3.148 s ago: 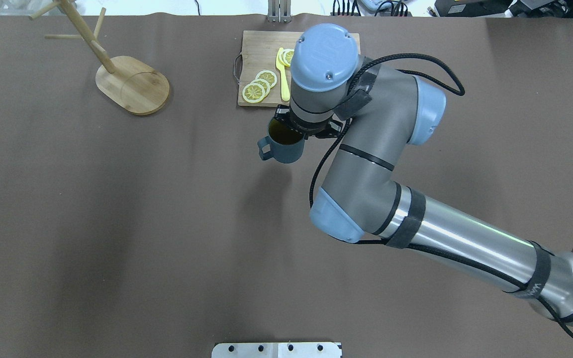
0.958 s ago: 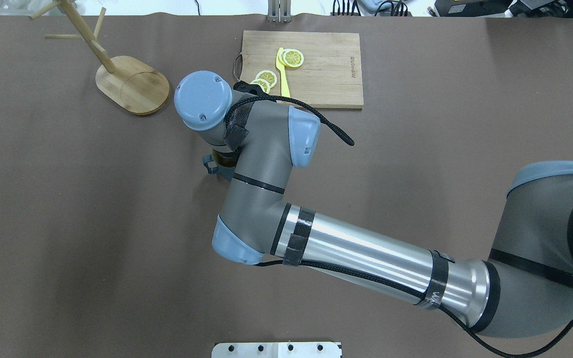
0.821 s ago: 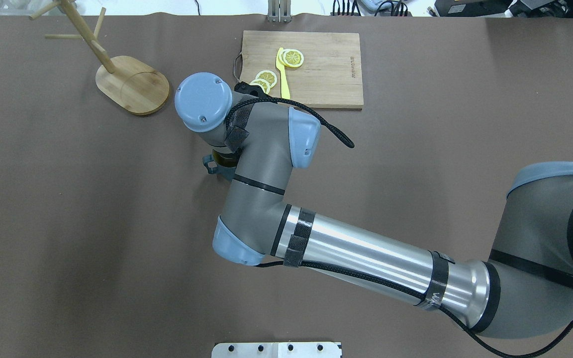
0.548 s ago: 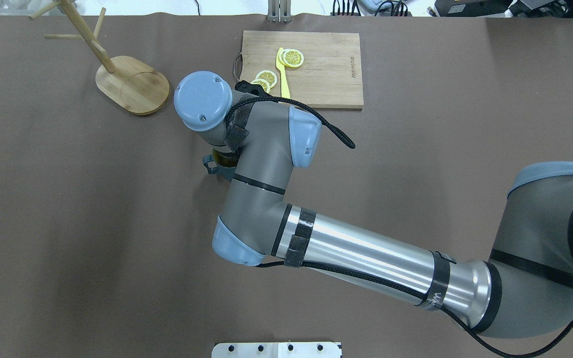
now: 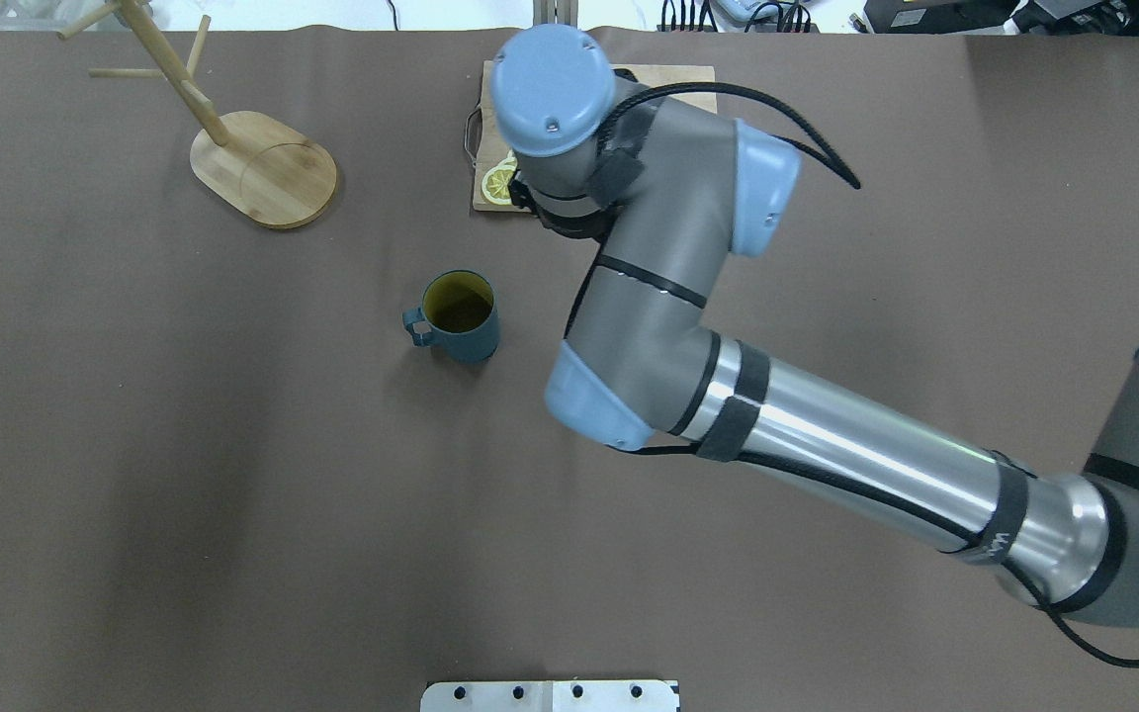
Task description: Hang cup on storage rack
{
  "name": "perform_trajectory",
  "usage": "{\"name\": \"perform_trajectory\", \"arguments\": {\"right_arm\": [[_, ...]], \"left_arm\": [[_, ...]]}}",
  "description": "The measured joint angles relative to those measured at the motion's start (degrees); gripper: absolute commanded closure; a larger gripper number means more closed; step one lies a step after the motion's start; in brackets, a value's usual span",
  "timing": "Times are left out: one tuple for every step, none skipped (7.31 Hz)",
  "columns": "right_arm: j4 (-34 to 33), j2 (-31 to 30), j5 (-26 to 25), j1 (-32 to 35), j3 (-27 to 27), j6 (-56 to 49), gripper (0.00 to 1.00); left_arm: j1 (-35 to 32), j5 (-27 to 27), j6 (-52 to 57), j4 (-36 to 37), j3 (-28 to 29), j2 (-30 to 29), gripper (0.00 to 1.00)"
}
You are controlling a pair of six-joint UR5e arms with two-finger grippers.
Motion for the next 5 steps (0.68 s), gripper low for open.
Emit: {"name": "perform_trajectory", "arguments": {"right_arm": [[0.2,-4.6,0.9,2.6,3.9,-5.2,0.00],[1.1,-8.3,1.7,5.0,6.1,-10.1,0.01],[2.9,-11.6,3.3,7.6,7.2,-14.8,0.00],[4.8,-14.6,5.3,10.2,7.8,-20.1,0.00],[5.7,-17.3,7.1,12.7,8.2,-25.8,0.00]], "left_arm": [[3.0,0.4,-8.9,-5.5,0.0,-0.1,0.01],[6.3,1.7,-17.4,-10.8,0.0,-0.2,0.01],[9.9,4.6,-23.1,-15.0,-0.1,-0.3,0.01],[13.9,8.7,-25.7,-17.1,-0.5,-0.6,0.01],[18.6,14.3,-26.8,-18.0,-1.3,-0.9,0.01]]}}
